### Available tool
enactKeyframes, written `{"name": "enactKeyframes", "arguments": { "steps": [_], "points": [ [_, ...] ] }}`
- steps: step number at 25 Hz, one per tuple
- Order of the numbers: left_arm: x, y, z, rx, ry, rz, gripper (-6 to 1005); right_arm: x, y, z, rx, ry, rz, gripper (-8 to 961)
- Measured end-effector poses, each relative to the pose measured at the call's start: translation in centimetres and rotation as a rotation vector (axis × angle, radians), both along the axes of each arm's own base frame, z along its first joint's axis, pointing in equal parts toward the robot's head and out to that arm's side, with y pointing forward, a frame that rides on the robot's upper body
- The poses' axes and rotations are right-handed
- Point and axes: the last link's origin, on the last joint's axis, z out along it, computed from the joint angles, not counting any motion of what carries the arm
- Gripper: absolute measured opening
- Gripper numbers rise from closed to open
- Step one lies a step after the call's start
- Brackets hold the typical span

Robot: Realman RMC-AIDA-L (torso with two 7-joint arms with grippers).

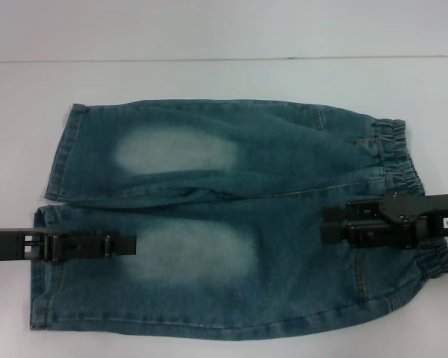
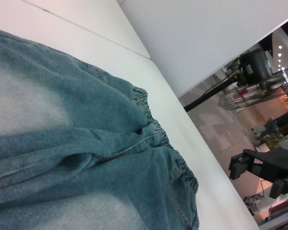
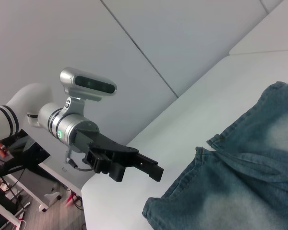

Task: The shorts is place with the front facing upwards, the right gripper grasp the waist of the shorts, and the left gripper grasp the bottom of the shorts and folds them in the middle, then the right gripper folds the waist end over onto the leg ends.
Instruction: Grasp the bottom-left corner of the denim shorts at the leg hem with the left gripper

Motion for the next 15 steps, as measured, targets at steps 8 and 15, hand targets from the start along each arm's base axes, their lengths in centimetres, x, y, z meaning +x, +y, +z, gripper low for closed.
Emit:
{"name": "enactKeyframes", "arguments": {
  "steps": [8,15],
  "points": [
    [0.01,0.00,-0.03,-0.002,0.000,0.000,874,0.00,-0.01,-0.01,-0.002,-0.001,0.000,633],
    [0.09,-0.08,-0.09,-0.008,-0.006,0.002,875,-0.01,-0.02,-0.03,-0.004,-0.002,0.000,634]
  ]
}}
